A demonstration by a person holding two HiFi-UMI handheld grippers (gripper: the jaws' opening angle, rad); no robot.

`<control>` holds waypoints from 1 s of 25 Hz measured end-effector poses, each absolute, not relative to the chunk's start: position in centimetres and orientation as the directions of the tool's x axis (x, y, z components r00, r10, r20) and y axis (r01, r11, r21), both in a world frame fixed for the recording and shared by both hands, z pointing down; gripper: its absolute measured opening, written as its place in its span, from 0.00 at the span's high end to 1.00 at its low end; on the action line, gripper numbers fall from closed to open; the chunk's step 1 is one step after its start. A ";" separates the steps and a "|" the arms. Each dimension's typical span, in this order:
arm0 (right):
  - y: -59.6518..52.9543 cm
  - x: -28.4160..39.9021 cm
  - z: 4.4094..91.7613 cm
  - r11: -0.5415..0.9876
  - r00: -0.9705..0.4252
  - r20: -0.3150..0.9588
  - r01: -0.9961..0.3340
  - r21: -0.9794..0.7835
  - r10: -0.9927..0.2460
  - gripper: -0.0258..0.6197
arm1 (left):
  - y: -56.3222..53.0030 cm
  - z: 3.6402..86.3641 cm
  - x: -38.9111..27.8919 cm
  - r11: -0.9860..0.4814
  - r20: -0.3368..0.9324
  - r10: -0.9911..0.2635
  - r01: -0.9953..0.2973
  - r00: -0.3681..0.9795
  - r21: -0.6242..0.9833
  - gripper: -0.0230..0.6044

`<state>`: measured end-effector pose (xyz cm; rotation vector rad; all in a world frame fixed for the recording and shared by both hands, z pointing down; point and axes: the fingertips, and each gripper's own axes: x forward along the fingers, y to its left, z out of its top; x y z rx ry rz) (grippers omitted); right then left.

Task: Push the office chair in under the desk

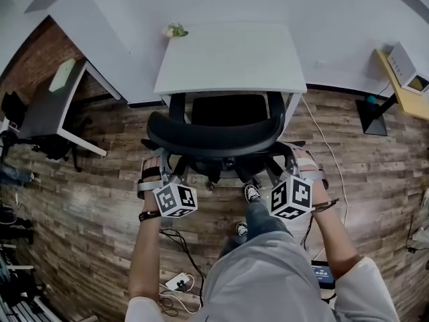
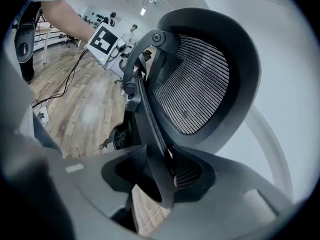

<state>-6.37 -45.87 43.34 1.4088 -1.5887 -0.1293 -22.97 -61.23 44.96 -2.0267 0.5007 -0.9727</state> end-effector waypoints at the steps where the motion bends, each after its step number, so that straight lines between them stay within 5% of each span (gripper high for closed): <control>1: -46.1 -6.3 43.3 0.325 0.143 0.575 -0.705 0.630 -0.806 0.69 | -61.5 44.9 -22.9 -0.590 0.460 -0.632 -0.002 0.624 -0.808 0.58; 25: -51.7 -2.9 43.2 0.323 0.177 0.610 -0.717 0.618 -0.772 0.69 | -67.2 44.7 -19.1 -0.580 0.440 -0.610 0.007 0.659 -0.815 0.58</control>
